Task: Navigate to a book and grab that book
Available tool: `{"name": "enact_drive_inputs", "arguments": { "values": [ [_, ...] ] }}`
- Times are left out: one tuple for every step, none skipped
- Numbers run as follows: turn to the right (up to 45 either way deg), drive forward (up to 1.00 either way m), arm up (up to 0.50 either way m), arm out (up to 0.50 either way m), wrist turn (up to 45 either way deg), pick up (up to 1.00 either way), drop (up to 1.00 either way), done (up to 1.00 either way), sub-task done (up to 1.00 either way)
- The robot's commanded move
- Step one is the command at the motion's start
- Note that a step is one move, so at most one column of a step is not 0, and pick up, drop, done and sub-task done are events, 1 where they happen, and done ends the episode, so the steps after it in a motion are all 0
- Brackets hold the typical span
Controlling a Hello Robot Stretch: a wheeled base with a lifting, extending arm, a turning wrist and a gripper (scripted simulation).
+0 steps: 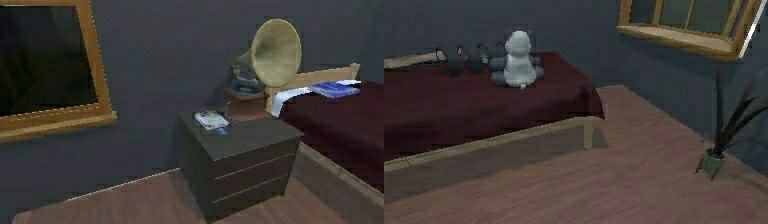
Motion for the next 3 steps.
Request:
{"name": "enact_drive_inputs", "arguments": {
  "values": [
    [0.0,0.4,0.0,0.0,0.0,0.0,0.0,0.0,0.0],
    [-45.0,0.0,0.0,0.0,0.0,0.0,0.0,0.0,0.0],
    [-33.0,0.0,0.0,0.0,0.0,0.0,0.0,0.0,0.0]
  ]
}}
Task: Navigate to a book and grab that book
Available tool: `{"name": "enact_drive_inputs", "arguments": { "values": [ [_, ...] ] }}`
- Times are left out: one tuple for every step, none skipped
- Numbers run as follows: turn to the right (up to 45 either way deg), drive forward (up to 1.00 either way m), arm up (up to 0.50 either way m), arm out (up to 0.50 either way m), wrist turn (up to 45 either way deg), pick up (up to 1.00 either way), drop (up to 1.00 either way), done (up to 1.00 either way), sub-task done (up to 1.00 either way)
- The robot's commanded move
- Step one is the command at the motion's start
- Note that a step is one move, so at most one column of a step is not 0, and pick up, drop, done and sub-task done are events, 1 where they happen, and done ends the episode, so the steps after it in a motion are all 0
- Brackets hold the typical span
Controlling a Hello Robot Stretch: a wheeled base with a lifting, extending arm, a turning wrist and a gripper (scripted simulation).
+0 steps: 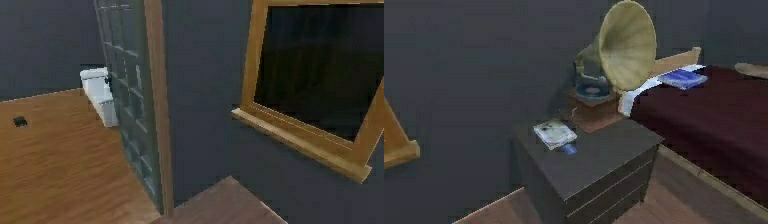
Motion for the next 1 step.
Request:
{"name": "enact_drive_inputs", "arguments": {
  "values": [
    [45.0,0.0,0.0,0.0,0.0,0.0,0.0,0.0,0.0]
  ]
}}
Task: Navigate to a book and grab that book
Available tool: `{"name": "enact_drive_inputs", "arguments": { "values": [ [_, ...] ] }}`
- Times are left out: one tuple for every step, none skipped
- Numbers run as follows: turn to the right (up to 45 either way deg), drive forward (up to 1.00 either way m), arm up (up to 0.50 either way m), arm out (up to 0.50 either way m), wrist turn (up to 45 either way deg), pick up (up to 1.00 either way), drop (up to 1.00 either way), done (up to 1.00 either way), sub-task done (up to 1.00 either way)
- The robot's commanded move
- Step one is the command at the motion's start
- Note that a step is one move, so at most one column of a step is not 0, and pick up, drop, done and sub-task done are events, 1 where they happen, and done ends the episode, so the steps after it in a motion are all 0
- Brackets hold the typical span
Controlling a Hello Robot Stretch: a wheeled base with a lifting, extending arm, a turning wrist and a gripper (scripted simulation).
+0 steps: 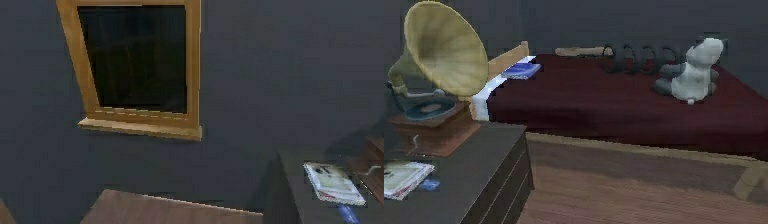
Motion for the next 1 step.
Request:
{"name": "enact_drive_inputs", "arguments": {
  "values": [
    [15.0,0.0,0.0,0.0,0.0,0.0,0.0,0.0,0.0]
  ]
}}
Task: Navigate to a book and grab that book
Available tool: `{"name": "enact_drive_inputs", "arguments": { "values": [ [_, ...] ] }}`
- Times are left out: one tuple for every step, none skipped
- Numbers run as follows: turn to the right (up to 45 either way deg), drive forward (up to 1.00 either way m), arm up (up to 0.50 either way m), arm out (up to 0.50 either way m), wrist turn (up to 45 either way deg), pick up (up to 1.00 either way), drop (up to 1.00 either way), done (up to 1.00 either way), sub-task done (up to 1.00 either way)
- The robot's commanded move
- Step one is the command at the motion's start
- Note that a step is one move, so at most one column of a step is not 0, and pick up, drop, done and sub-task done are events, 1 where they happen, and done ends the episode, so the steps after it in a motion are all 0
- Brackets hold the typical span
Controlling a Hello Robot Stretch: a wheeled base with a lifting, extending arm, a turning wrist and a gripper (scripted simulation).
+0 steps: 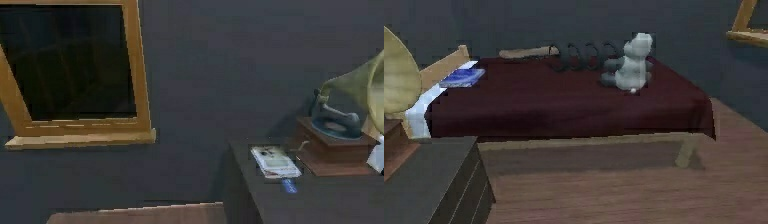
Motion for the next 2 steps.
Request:
{"name": "enact_drive_inputs", "arguments": {
  "values": [
    [0.0,0.55,0.0,0.0,0.0,0.0,0.0,0.0,0.0],
    [-36.0,0.0,0.0,0.0,0.0,0.0,0.0,0.0,0.0]
  ]
}}
